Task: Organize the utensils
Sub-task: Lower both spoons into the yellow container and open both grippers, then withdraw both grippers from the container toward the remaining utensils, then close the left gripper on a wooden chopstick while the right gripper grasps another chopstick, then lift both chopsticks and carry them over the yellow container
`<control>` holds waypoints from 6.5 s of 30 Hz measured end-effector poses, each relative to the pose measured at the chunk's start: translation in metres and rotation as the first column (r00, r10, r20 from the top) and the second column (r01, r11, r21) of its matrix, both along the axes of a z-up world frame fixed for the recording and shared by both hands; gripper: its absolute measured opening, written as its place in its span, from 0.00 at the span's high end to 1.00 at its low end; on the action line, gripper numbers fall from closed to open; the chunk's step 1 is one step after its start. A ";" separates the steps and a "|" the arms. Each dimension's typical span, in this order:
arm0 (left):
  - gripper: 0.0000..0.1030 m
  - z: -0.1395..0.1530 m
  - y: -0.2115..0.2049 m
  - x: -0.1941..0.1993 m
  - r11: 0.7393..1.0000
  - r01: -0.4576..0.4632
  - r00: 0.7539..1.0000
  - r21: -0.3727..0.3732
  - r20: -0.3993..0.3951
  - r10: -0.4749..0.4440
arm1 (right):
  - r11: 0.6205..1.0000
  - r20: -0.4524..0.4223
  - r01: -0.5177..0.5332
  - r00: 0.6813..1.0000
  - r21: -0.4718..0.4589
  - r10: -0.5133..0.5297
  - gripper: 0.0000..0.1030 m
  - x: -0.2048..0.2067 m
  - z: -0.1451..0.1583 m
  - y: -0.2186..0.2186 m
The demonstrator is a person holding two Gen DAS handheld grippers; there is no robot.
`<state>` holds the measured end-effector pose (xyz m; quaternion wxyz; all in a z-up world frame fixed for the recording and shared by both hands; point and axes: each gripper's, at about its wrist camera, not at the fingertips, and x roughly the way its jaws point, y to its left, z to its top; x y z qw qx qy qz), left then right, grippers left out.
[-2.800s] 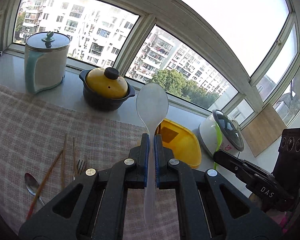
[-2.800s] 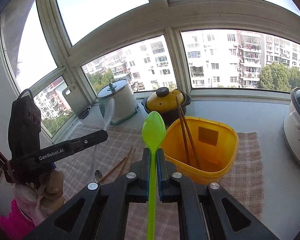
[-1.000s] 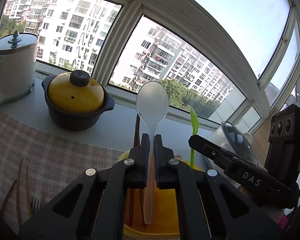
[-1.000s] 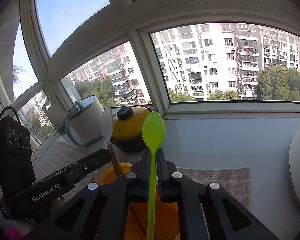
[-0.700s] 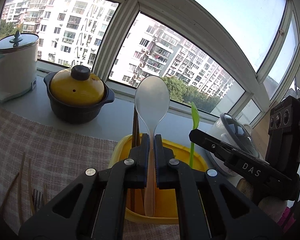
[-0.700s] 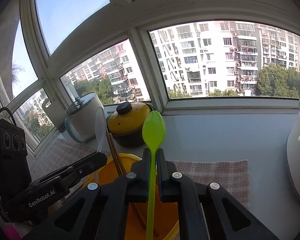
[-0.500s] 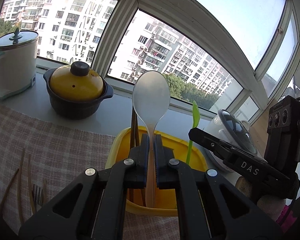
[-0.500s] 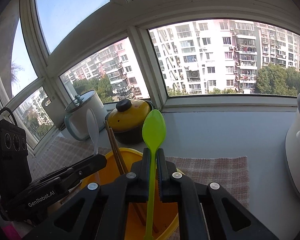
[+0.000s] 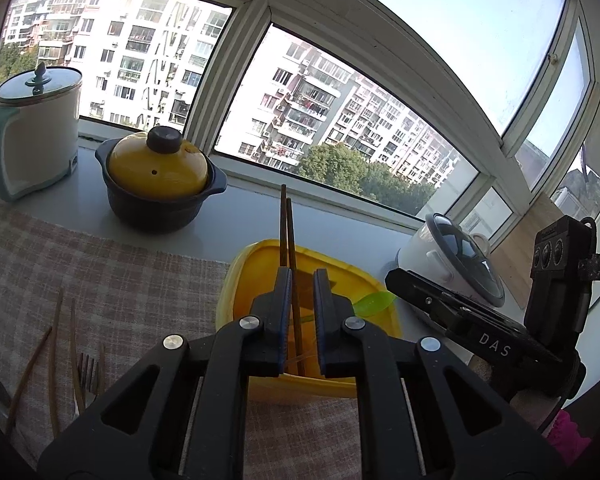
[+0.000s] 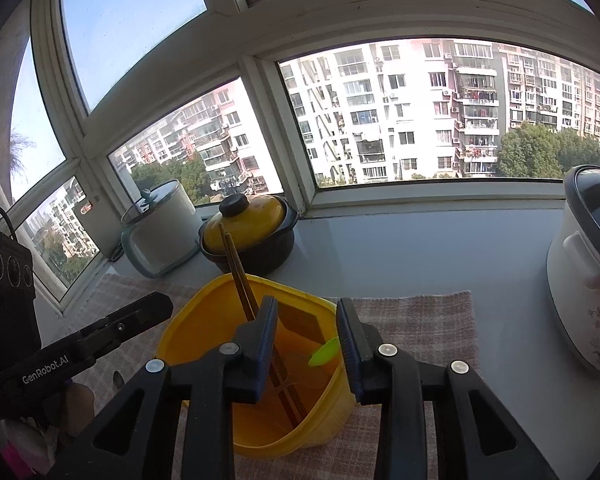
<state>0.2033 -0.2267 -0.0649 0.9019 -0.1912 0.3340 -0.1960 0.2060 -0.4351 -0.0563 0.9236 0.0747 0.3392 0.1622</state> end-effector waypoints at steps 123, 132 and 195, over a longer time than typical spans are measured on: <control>0.96 -0.143 0.199 -0.039 0.953 0.157 0.875 0.258 -0.484 -0.013 | 0.921 -0.529 -0.368 0.810 -0.125 0.251 0.96 0.002 -0.147 0.267; 0.96 -0.132 0.212 -0.050 0.975 0.088 0.886 0.202 -0.463 0.016 | 0.938 -0.513 -0.338 0.819 -0.071 0.257 0.96 -0.006 -0.140 0.258; 0.96 0.024 0.065 -0.038 0.997 -0.069 0.994 -0.038 -0.083 0.066 | 0.983 -0.079 -0.139 0.986 0.120 0.149 0.96 -0.048 0.038 0.028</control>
